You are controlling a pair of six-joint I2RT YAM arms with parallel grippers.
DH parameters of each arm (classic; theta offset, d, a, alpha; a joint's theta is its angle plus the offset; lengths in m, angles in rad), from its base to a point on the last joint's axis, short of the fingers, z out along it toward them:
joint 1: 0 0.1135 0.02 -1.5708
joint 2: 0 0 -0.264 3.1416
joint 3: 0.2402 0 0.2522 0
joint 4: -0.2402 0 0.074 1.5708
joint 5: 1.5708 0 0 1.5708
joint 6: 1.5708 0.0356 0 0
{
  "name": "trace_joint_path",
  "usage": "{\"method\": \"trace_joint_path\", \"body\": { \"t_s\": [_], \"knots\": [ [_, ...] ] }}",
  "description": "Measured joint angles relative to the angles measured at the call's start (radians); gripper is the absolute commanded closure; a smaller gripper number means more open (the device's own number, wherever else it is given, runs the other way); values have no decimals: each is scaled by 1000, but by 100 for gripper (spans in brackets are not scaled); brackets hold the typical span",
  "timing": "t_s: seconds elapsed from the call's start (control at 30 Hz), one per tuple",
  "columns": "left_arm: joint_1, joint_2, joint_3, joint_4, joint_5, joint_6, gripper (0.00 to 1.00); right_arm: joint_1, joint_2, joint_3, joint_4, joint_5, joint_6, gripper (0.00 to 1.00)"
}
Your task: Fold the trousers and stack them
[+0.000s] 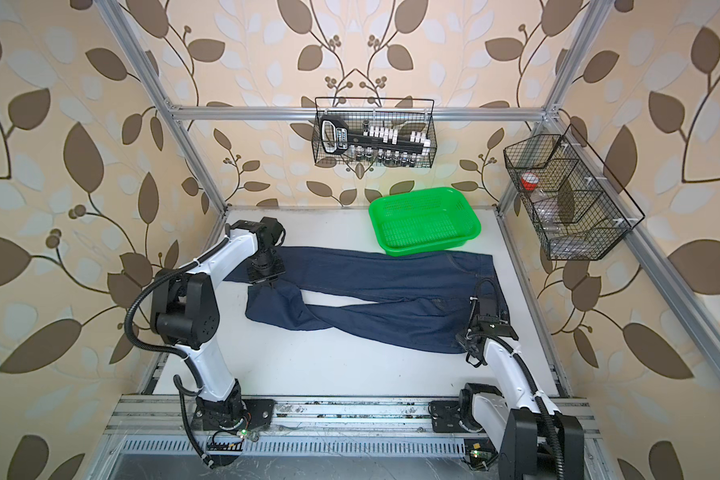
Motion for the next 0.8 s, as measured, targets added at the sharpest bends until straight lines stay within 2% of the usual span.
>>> {"method": "trace_joint_path", "body": {
  "t_s": [0.1, 0.23, 0.37, 0.57, 0.67, 0.8],
  "knots": [
    [-5, 55, 30, 8, 19, 32, 48, -3, -3, 5, -11, 9, -3, 100],
    [1, 48, 60, -8, 20, 60, 37, -6, -23, 14, -28, 22, -3, 100],
    [64, -51, 57, -43, 22, 82, 35, -13, -49, 16, -44, 37, -2, 100],
    [285, -253, -63, -44, 40, 84, 38, -13, -47, 16, -47, 45, -3, 100],
    [383, -262, -141, -40, 47, 85, 43, -13, -47, 16, -47, 45, -3, 100],
    [415, -188, -166, -10, 76, 89, 45, -12, -45, 16, -47, 45, -2, 100]
  ]
}}
